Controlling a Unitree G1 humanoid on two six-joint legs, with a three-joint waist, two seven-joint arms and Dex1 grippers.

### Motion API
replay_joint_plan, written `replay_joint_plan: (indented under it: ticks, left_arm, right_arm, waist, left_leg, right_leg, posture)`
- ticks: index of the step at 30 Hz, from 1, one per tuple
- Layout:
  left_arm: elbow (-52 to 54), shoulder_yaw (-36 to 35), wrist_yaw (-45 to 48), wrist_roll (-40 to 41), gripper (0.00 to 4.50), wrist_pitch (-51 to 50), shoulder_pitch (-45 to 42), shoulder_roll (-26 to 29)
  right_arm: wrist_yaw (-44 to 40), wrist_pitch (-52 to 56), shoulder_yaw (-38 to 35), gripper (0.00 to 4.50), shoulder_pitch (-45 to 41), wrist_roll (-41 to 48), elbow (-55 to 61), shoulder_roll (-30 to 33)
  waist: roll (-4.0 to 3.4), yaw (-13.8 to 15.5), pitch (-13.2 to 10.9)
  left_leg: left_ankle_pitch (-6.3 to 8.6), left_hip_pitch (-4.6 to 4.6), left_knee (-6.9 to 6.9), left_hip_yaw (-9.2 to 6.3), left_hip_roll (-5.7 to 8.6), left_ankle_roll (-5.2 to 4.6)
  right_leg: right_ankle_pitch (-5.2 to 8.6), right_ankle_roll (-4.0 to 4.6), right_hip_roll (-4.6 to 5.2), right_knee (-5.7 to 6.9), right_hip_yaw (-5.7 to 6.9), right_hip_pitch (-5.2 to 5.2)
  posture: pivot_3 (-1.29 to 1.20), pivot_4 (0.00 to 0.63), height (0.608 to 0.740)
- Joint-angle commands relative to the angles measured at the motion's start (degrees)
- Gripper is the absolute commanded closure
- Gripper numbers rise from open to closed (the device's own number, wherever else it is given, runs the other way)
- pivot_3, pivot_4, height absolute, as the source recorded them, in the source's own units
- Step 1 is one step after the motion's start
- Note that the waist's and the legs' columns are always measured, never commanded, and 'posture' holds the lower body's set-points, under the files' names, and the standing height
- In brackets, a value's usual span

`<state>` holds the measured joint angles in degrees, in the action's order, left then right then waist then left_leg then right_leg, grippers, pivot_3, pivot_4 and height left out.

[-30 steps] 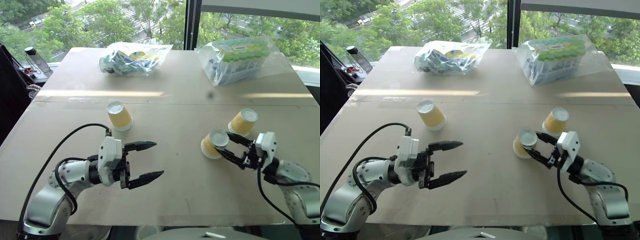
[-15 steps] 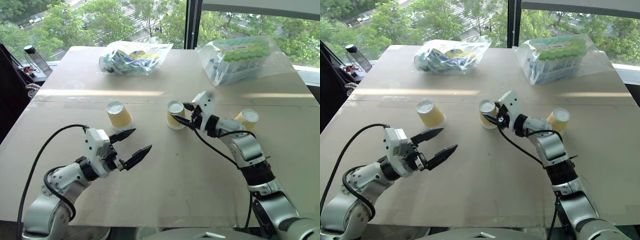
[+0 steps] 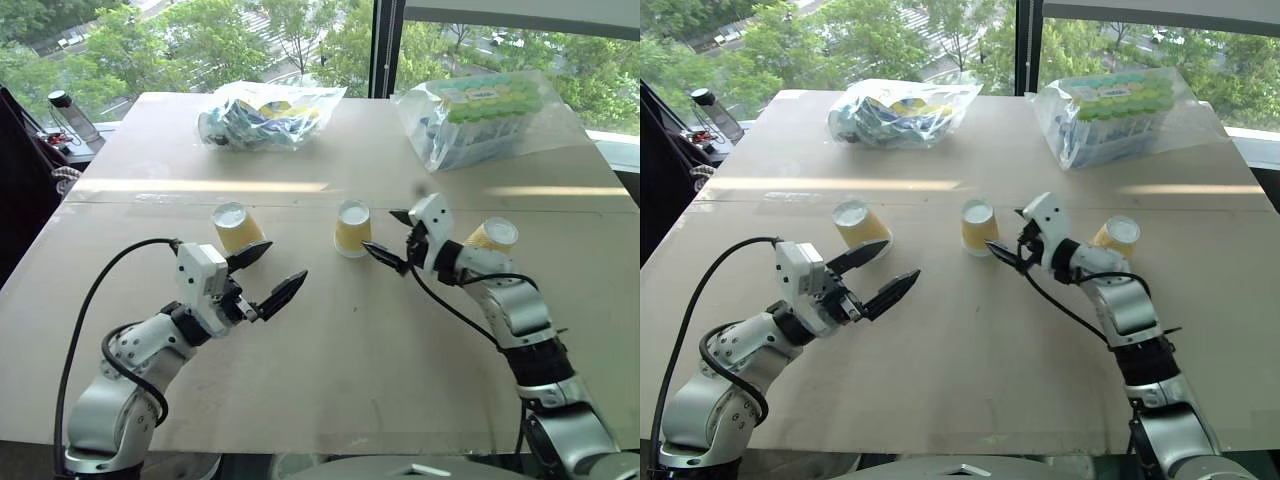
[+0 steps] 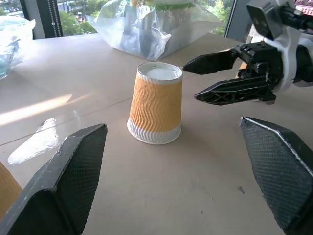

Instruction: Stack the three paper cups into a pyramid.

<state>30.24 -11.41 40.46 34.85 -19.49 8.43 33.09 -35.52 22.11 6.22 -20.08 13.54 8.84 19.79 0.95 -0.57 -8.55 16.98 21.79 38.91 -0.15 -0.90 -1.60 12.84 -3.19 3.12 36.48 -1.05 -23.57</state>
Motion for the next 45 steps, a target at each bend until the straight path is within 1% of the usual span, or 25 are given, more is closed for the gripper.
replay_joint_plan:
  ticks: [1, 3, 5, 7, 10, 13, 19, 27, 30, 31, 33, 34, 40, 44, 45]
  left_arm:
    - [3.02, 3.00, 4.23, 1.66, 0.00, -0.98, -2.18, 2.05]
    - [4.18, 4.31, 6.33, 3.63, 0.00, -2.81, -3.44, 3.54]
    - [4.62, 6.34, 7.88, 3.73, 0.00, -4.30, -5.47, 5.00]
    - [4.26, 7.99, 8.07, 3.84, 0.00, -5.42, -8.55, 5.15]
    - [3.19, 9.98, 8.62, 3.75, 0.00, -6.84, -13.11, 5.20]
    - [1.36, 11.32, 9.28, 2.90, 0.00, -7.58, -17.09, 5.15]
    - [-0.17, 12.24, 9.80, 2.08, 0.00, -7.67, -19.81, 4.83]
    - [-1.11, 12.18, 10.14, 0.43, 0.00, -6.37, -19.41, 4.19]
    - [-1.02, 12.19, 10.19, 0.08, 0.00, -6.07, -19.08, 3.72]
    - [-0.96, 12.17, 10.20, -0.05, 0.00, -6.02, -18.97, 3.58]
    - [-0.89, 12.11, 10.28, -0.38, 0.00, -5.78, -18.58, 3.35]
    - [-0.85, 12.05, 10.33, -0.52, 0.00, -5.61, -18.31, 3.30]
    - [-0.58, 10.94, 9.81, -1.13, 0.00, -4.65, -16.12, 3.12]
    - [-0.75, 8.73, 6.79, -1.55, 0.00, -3.80, -14.01, 1.66]
    - [-0.69, 7.75, 5.00, -1.97, 0.00, -3.28, -12.91, 0.72]
  right_arm:
    - [2.82, -3.69, -5.45, 0.03, 3.96, -0.52, 10.95, 2.20]
    - [6.32, -2.16, -8.38, 0.03, 7.03, -1.34, 14.83, 2.73]
    - [9.96, -1.95, -12.03, 0.03, 10.25, -2.34, 17.33, 2.59]
    - [13.47, -1.32, -14.94, 0.03, 12.58, -3.64, 18.44, 2.18]
    - [16.05, -0.40, -16.19, 0.03, 15.47, -4.65, 18.89, 1.70]
    - [19.22, 0.44, -17.06, 0.03, 16.86, -4.57, 17.95, -0.65]
    - [20.55, 2.29, -17.71, 0.03, 16.82, -2.59, 16.24, -2.90]
    - [21.43, 4.92, -19.08, 0.03, 15.87, 0.29, 15.14, -3.95]
    - [21.61, 5.08, -19.09, 0.83, 15.54, 0.48, 15.16, -3.83]
    - [21.66, 5.13, -19.04, 1.27, 15.53, 0.52, 15.21, -3.78]
    - [21.74, 5.28, -18.88, 2.33, 15.60, 0.66, 15.37, -3.83]
    - [21.70, 5.42, -18.78, 2.55, 15.61, 0.84, 15.54, -3.91]
    - [20.21, 6.04, -16.50, 2.55, 13.97, 1.59, 16.42, -3.72]
    - [18.52, 7.29, -12.56, 2.55, 9.94, 1.97, 15.57, -3.97]
    - [17.63, 7.89, -10.58, 2.55, 8.20, 1.98, 15.05, -4.08]
  waist:
    - [-0.01, -0.05, 0.00]
    - [0.00, -0.06, 0.00]
    - [0.00, -0.10, 0.00]
    - [0.00, -0.07, 0.00]
    - [0.01, -0.03, 0.00]
    - [-0.01, -0.31, -0.01]
    - [-0.04, -0.20, -0.03]
    - [-0.05, -0.14, -0.03]
    - [-0.05, -0.16, -0.04]
    - [-0.05, -0.16, -0.04]
    - [-0.05, -0.16, -0.04]
    - [-0.05, -0.16, -0.04]
    - [-0.05, -0.23, -0.04]
    - [-0.07, -0.35, -0.05]
    - [-0.08, -0.35, -0.05]
  left_leg:
    - [0.00, 0.00, 0.00, -0.01, 0.00, 0.00]
    - [0.00, -0.01, 0.00, -0.04, -0.01, 0.00]
    - [0.00, -0.03, 0.00, -0.04, -0.02, 0.00]
    - [0.00, -0.04, 0.00, -0.02, -0.02, 0.00]
    - [-0.01, -0.05, 0.00, 0.00, 0.00, 0.00]
    - [-0.01, -0.07, 0.00, 0.00, 0.00, 0.00]
    - [-0.01, -0.06, 0.00, -0.01, -0.01, 0.00]
    - [-0.01, -0.04, 0.00, 0.00, -0.01, 0.00]
    - [-0.01, -0.04, 0.00, 0.00, -0.01, 0.00]
    - [-0.01, -0.04, 0.00, 0.00, -0.01, 0.00]
    - [-0.01, -0.04, 0.00, 0.00, -0.01, 0.00]
    - [-0.01, -0.04, 0.00, 0.00, -0.01, 0.00]
    - [-0.01, -0.05, 0.00, 0.01, -0.02, 0.00]
    - [-0.01, -0.07, 0.00, 0.01, -0.04, 0.00]
    - [-0.01, -0.07, 0.00, 0.00, -0.05, 0.00]
  right_leg:
    - [0.00, 0.00, -0.01, 0.02, 0.00, 0.00]
    - [0.01, 0.00, -0.04, 0.03, 0.02, 0.00]
    - [0.01, 0.00, -0.06, 0.05, 0.00, 0.00]
    - [0.04, 0.05, -0.07, 0.07, -0.02, 0.00]
    - [0.05, 0.07, -0.07, 0.07, -0.04, 0.01]
    - [0.04, 0.05, -0.12, 0.07, -0.09, 0.01]
    - [0.03, 0.03, -0.16, 0.05, -0.14, 0.00]
    - [0.04, 0.03, -0.14, 0.02, -0.13, 0.00]
    - [0.04, 0.04, -0.14, 0.02, -0.13, 0.00]
    - [0.05, 0.05, -0.14, 0.02, -0.13, 0.00]
    - [0.04, 0.04, -0.14, 0.02, -0.13, 0.00]
    - [0.04, 0.04, -0.14, 0.02, -0.13, 0.00]
    - [0.04, 0.04, -0.14, 0.02, -0.14, 0.00]
    - [0.04, 0.04, -0.15, 0.03, -0.16, 0.00]
    - [0.04, 0.04, -0.16, 0.04, -0.14, 0.00]
  posture:
    - [0.00, 0.150, 0.740]
    - [0.00, 0.150, 0.740]
    - [0.00, 0.150, 0.740]
    - [0.00, 0.150, 0.740]
    - [0.00, 0.150, 0.740]
    - [0.00, 0.150, 0.740]
    - [0.00, 0.150, 0.740]
    - [0.00, 0.150, 0.740]
    - [0.00, 0.150, 0.740]
    - [0.00, 0.150, 0.740]
    - [0.00, 0.150, 0.740]
    - [0.00, 0.150, 0.740]
    - [0.00, 0.150, 0.740]
    - [0.00, 0.150, 0.740]
    - [0.00, 0.150, 0.740]
